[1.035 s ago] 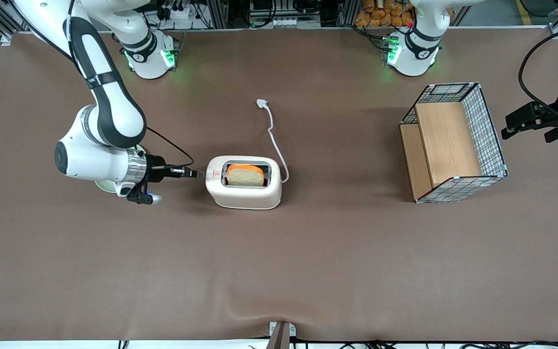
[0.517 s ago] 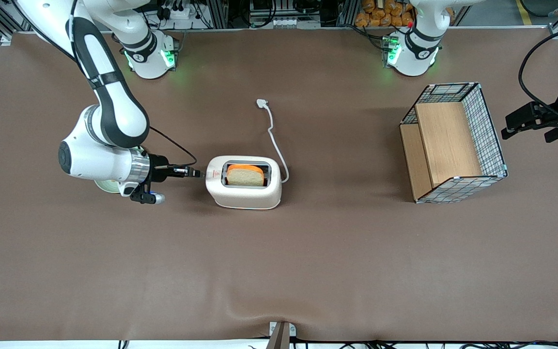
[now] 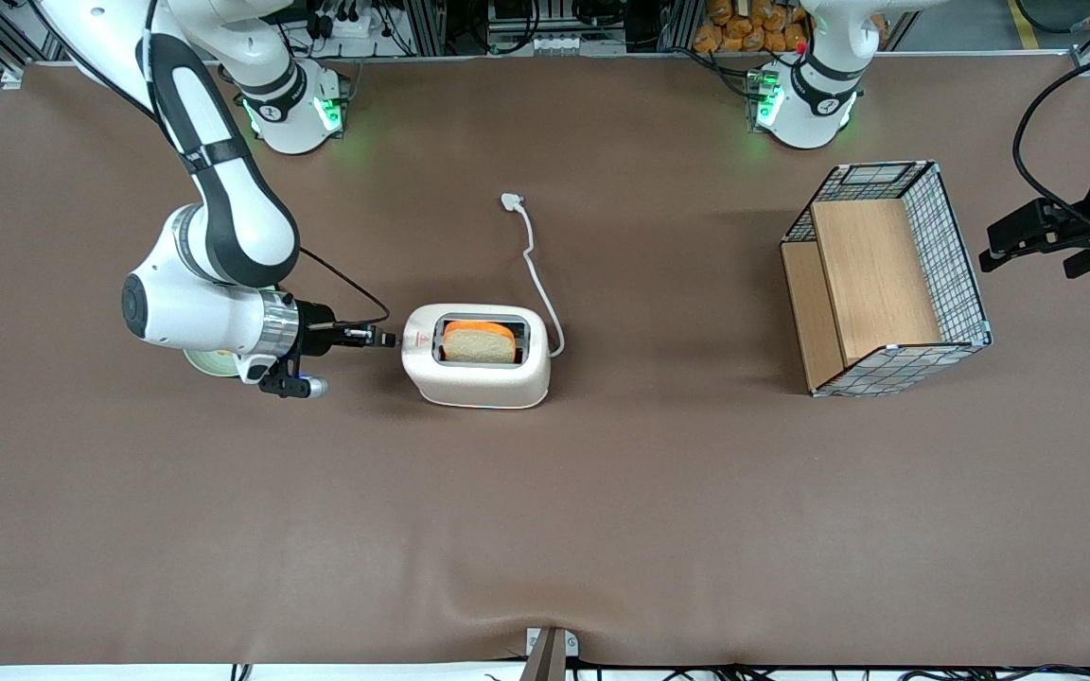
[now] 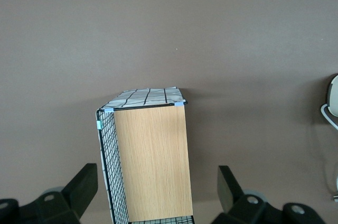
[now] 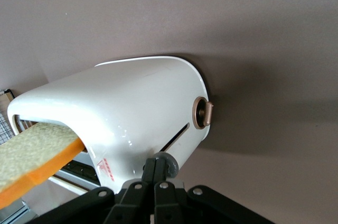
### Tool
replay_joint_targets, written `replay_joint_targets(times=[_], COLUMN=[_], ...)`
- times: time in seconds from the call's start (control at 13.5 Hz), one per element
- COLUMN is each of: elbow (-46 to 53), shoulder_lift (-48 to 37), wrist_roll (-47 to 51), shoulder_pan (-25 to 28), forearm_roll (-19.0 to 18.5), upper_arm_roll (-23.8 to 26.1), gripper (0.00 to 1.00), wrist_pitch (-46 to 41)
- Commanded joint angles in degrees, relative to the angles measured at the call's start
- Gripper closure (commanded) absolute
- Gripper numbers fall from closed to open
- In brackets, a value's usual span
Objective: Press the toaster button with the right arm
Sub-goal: 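Push the toaster lever down with the closed right gripper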
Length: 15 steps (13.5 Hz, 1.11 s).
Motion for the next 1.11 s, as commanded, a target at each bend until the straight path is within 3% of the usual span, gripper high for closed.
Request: replay_joint_targets(times=[0.0,1.03], elbow=[-0.7,-0.8], shoulder_lift=[0.6,2.9], wrist_roll=[-2.3,-3.8], shoulder_pan=[0.9,1.0], forearm_roll=[2.1,2.1], upper_arm_roll=[-0.3,-0.3], gripper=[1.0,1.0], wrist_pitch=[2.4,4.4])
